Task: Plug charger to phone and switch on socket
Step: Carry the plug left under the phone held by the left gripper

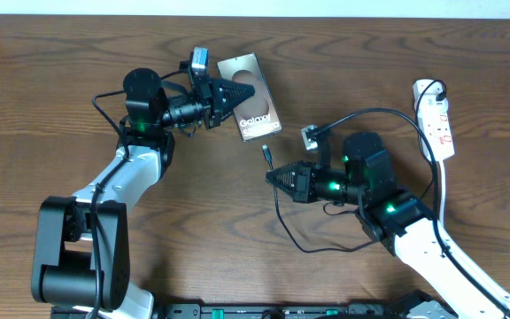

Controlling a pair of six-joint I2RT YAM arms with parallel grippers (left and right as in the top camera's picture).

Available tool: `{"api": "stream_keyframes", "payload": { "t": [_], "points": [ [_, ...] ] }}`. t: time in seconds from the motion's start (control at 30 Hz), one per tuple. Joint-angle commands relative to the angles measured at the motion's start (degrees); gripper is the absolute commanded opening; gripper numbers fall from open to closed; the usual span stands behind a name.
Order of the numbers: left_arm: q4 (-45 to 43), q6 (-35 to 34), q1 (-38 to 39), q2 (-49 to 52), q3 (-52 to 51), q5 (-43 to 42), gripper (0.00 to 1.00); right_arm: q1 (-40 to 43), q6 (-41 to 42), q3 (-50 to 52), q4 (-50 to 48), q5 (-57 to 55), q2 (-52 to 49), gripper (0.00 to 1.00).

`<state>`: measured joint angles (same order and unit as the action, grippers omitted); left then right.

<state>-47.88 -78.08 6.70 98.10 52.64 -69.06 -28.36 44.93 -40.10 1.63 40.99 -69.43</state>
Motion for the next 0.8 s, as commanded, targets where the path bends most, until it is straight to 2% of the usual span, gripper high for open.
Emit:
{"api": "stream_keyframes", "payload": {
  "t": [0.0,0.77],
  "points": [
    [-0.9,-0.3,-0.1,-0.4,0.8,-0.8,0.07,-0.2,1.0,0.0,-2.4,1.6,-0.2,0.01],
    [-0.9,-0.3,-0.1,-0.4,0.8,-0.8,0.07,1.1,1.3,0.1,-3.2,4.8,-0.2,0.01]
  ]
}}
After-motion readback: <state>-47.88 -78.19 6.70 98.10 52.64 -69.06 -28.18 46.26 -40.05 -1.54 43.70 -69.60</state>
